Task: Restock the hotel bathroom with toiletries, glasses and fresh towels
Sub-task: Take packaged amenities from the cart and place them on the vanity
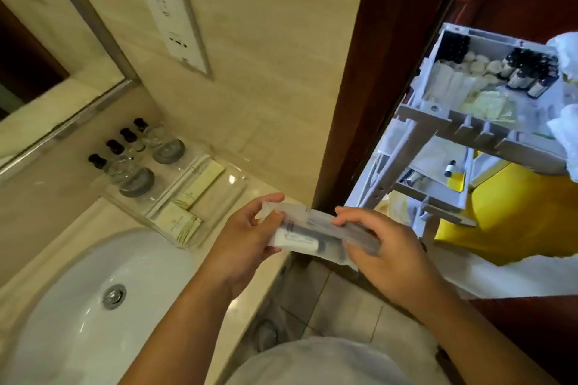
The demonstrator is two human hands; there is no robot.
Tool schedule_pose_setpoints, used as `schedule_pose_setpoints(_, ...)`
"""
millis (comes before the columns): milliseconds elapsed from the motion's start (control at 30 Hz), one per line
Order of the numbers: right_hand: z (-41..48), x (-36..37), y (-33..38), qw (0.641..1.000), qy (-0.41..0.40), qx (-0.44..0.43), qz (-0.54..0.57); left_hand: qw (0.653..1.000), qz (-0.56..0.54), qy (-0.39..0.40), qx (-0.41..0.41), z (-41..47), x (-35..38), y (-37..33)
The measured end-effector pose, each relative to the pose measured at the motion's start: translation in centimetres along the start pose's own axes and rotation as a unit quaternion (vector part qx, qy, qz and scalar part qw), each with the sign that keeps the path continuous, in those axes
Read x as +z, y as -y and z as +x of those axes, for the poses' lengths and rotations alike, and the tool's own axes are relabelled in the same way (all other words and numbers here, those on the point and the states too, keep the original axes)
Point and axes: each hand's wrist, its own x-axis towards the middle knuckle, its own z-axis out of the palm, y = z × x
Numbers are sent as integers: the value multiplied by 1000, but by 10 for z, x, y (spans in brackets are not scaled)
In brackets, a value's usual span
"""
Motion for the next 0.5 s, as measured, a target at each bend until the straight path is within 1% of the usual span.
schedule_pose_setpoints(200,26,46,29,990,131,13,48,998,-57,-17,2,-6,-61,3)
schedule_pose_setpoints(367,49,82,56,981,196,-3,1,995,-97,-37,-10,-15,-109,9)
schedule_pose_setpoints(500,60,108,71,975,220,-41,-18,985,-156,-56,-41,-23,-140,19)
